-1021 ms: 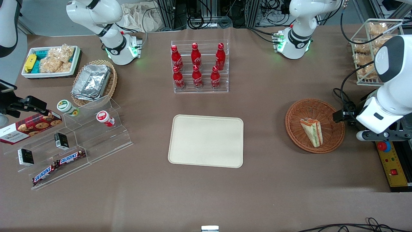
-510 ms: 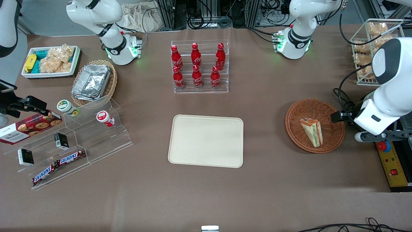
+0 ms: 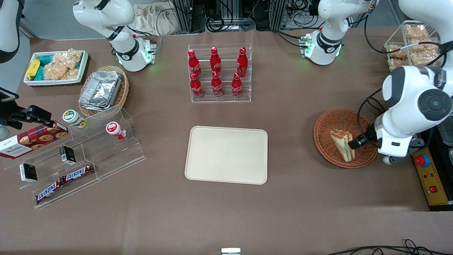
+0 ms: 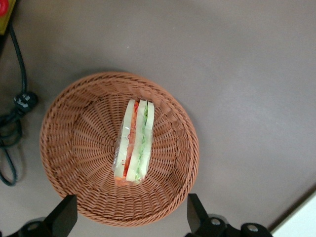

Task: Place sandwich from basket to tray
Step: 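Lower the open left gripper around the sandwich and close it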

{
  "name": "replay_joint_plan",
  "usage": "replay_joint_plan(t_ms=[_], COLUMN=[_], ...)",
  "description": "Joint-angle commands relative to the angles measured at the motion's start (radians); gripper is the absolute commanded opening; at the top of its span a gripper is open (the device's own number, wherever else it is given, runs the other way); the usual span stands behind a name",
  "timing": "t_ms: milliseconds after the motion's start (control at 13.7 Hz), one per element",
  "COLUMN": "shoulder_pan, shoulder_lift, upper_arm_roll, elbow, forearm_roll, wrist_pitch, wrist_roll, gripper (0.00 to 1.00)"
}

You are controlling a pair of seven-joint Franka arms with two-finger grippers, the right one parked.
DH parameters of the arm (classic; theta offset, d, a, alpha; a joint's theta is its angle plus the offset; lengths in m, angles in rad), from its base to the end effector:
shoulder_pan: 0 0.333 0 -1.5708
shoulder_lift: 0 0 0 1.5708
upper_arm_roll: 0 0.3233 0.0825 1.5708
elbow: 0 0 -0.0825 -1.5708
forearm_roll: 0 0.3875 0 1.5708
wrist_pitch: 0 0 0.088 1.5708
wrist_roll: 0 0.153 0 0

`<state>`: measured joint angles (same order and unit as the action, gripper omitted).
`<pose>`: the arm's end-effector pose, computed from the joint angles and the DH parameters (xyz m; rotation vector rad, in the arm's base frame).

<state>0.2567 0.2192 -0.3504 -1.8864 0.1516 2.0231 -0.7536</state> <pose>0.6009 -0.0353 0.3520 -2.9257 -0.8956 0.0562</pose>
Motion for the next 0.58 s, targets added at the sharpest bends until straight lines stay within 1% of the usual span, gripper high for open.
replay_joint_plan(t_ms=[0, 146, 292, 510], shoulder_pan=[0.006, 0.007, 0.007, 0.007], shoulder_lift=[0.008, 0.017, 0.019, 0.026], upper_arm_roll=[0.017, 0.025, 0.051, 0.053], elbow=[-0.083, -0.131, -0.172, -0.224], forearm_roll=[0.016, 0.042, 0.048, 0.048], wrist_pitch=[0.098, 0.147, 0.221, 0.319], wrist_roll=[-0.131, -0.144, -0.144, -0.147], gripper=[1.0, 1.0, 1.0, 1.0])
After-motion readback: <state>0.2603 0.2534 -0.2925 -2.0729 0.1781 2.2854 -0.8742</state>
